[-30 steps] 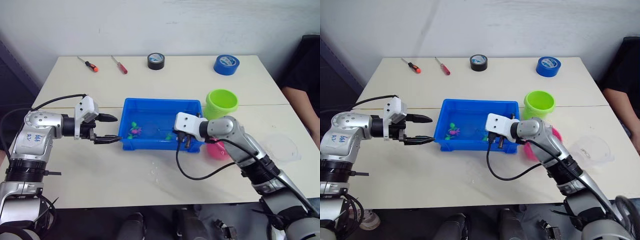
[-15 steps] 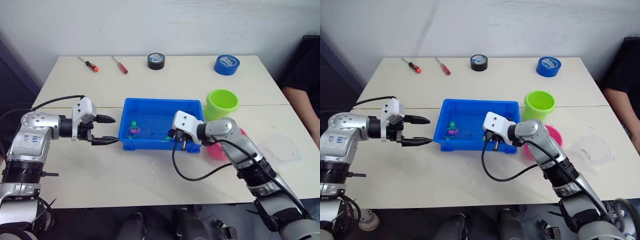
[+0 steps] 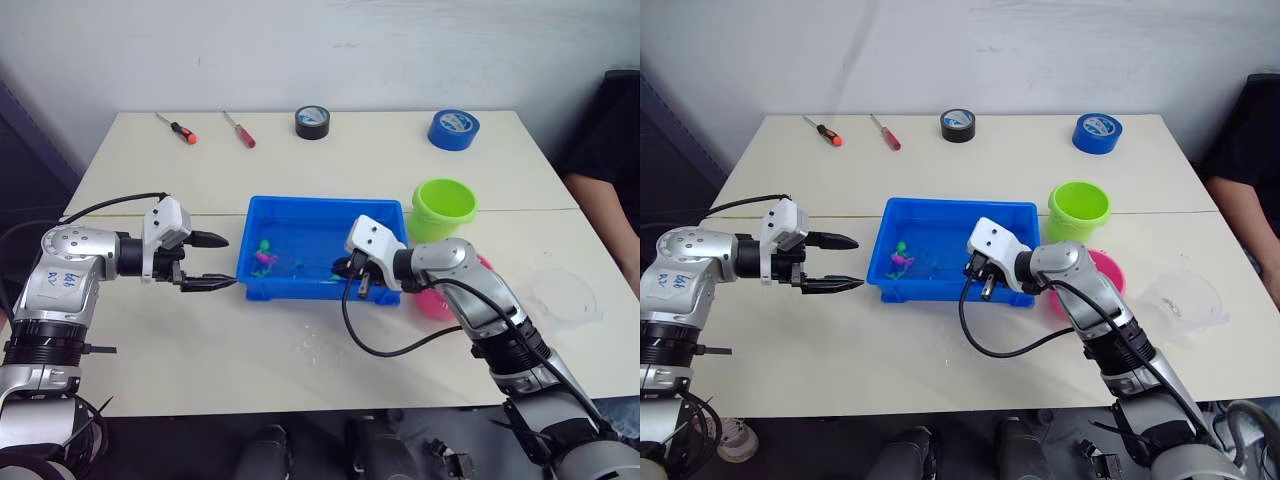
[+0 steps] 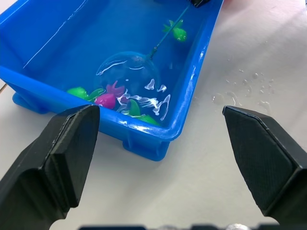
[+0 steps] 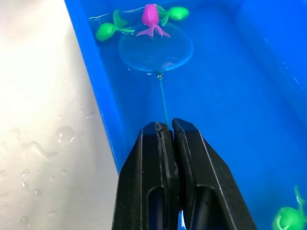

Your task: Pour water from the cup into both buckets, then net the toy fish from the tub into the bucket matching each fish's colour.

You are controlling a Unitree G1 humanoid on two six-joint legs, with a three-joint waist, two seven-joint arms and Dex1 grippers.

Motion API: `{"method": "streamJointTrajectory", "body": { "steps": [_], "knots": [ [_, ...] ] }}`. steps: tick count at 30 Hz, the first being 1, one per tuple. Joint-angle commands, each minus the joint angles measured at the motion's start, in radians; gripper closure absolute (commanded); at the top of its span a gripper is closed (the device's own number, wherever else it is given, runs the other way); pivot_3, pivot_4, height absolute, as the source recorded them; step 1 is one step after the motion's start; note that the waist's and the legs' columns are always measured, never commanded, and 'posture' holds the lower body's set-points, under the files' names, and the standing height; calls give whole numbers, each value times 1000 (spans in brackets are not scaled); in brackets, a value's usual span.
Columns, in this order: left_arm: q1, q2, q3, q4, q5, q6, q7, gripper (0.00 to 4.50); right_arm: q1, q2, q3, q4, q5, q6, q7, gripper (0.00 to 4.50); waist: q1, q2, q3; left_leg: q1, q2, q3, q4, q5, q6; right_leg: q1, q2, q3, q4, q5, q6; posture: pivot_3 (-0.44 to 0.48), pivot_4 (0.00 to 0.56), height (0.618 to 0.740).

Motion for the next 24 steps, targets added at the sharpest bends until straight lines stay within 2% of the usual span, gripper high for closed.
{"method": "streamJointTrajectory", "body": {
  "steps": [1, 10, 15, 24],
  "knots": [
    [-22, 8, 13, -12, -6, -11, -3, 53, -37, 7, -25, 8, 1, -54, -19, 4500, 0, 0, 0, 0, 0, 0, 0, 0, 0, 0, 0, 0, 0, 0, 0, 0, 150, 736],
    [-11, 14, 23, -28, -12, -3, 3, 53, -62, 29, -24, 55, 4, -98, -38, 4500, -1, 0, 0, -1, 0, 0, 0, 0, 0, -1, 0, 0, 0, 0, 0, 0, 150, 736],
    [-5, 15, 29, -35, -15, -1, 8, 53, -38, -7, -33, 32, 8, -104, -23, 4500, 0, 0, 0, -1, 0, 0, 0, 0, 0, -1, 0, 0, 0, 0, 0, 0, 150, 736],
    [-69, -13, 33, -2, -53, 55, 3, 53, 94, -81, -173, -195, 147, 16, -10, 4500, 2, 0, 0, -2, 0, -1, 0, 0, 0, -1, 0, 0, 0, 0, 0, 0, 150, 736]
  ]
}}
